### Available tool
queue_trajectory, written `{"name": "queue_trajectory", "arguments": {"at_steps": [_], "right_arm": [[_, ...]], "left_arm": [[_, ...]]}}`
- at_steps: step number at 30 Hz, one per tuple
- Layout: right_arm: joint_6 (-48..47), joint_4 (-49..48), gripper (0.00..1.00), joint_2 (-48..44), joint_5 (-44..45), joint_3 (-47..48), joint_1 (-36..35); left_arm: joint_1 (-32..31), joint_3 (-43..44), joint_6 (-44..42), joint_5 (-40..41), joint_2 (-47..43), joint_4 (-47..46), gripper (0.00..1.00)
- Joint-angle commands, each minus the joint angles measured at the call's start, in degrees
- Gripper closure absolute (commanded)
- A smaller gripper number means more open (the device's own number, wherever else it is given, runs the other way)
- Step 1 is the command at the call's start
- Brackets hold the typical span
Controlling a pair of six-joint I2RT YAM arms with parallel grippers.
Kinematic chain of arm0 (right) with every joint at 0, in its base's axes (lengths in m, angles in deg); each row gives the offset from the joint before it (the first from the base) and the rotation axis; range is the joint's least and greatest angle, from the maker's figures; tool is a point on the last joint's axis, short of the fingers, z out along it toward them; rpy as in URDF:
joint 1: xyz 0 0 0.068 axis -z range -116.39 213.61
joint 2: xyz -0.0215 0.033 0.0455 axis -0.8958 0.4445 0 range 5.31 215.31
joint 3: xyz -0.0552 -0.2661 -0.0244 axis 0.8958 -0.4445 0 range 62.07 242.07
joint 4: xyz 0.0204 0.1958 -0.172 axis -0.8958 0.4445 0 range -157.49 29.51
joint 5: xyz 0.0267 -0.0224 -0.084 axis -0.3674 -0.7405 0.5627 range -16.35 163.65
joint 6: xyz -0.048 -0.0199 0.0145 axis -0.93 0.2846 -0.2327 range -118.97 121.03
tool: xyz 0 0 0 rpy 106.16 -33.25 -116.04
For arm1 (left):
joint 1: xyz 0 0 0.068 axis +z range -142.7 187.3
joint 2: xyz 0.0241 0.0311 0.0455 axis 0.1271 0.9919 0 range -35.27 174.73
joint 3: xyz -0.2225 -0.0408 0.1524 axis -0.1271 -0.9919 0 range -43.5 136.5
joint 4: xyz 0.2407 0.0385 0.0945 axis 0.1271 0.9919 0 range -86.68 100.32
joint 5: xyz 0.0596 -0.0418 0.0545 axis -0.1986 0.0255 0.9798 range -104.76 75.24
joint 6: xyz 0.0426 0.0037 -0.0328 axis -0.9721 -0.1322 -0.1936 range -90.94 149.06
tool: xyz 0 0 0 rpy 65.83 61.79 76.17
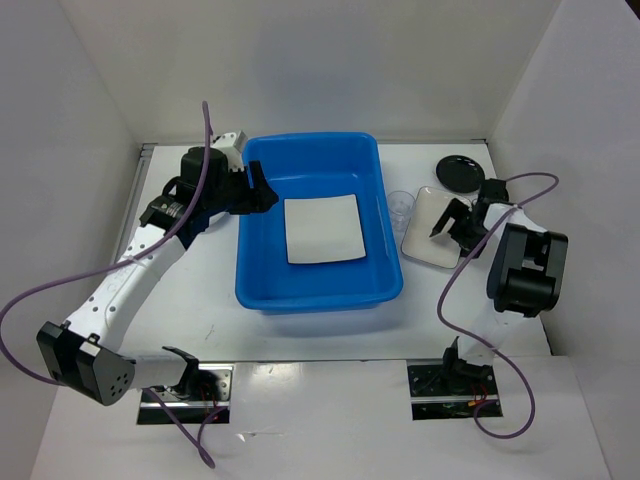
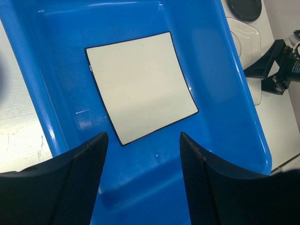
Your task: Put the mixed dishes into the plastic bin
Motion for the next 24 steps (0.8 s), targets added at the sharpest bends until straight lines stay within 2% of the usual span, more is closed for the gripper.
{"name": "queue_trajectory", "arguments": {"at_steps": [1,8,17,24], "right_arm": [[0.4,-2.6,0.01,0.7,-6.3,-2.7,2.8],[-1.4,-5.5,0.01,2.5,-9.6,-3.2,5.5],[-1.9,-8.7,0.04,5.8,-18.4,-3.2,10.2],[-2.4,-10.0,0.06,10.1,-24.8,-2.6,10.2]], "left_arm": [[0.0,0.0,-1.5,-0.8,-0.1,-2.1,0.3],[0.0,0.0,-1.5,0.5,-0.1,-2.1,0.3],[0.0,-0.6,-2.0,1.7,-0.1,-2.1,0.3],[0.0,-3.0,-2.0,2.3,-0.1,-3.9,0.3]]}}
